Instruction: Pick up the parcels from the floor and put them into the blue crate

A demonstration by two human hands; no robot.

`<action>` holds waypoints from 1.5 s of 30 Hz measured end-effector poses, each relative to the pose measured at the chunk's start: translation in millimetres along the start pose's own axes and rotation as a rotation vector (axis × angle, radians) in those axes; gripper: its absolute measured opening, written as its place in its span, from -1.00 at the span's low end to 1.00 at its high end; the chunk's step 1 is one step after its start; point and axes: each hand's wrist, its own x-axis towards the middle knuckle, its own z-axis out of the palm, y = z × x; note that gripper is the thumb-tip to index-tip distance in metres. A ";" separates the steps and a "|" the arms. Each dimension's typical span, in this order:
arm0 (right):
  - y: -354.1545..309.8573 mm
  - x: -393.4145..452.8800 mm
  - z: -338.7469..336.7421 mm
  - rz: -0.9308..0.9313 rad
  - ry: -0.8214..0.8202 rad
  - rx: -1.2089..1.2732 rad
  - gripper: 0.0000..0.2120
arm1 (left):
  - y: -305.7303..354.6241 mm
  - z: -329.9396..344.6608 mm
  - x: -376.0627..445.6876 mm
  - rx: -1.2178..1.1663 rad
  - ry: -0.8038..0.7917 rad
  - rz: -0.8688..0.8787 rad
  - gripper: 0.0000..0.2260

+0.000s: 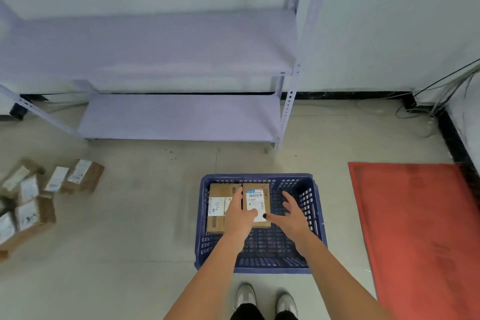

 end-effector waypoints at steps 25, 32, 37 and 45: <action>-143.3 -294.5 86.5 -0.447 -0.254 -0.178 -0.24 | 46.2 -198.9 -275.7 -0.264 0.246 0.243 -0.35; -162.9 -322.8 251.2 -0.470 -0.400 -0.325 -0.27 | -31.2 -354.5 -271.1 -0.383 0.421 0.157 -0.35; -174.5 -344.1 402.7 -0.438 -0.481 -0.393 -0.30 | -86.1 -492.0 -260.5 -0.458 0.515 0.101 -0.36; -189.7 -364.2 592.1 -0.368 -0.598 -0.417 -0.32 | -152.7 -664.3 -231.3 -0.442 0.574 0.023 -0.39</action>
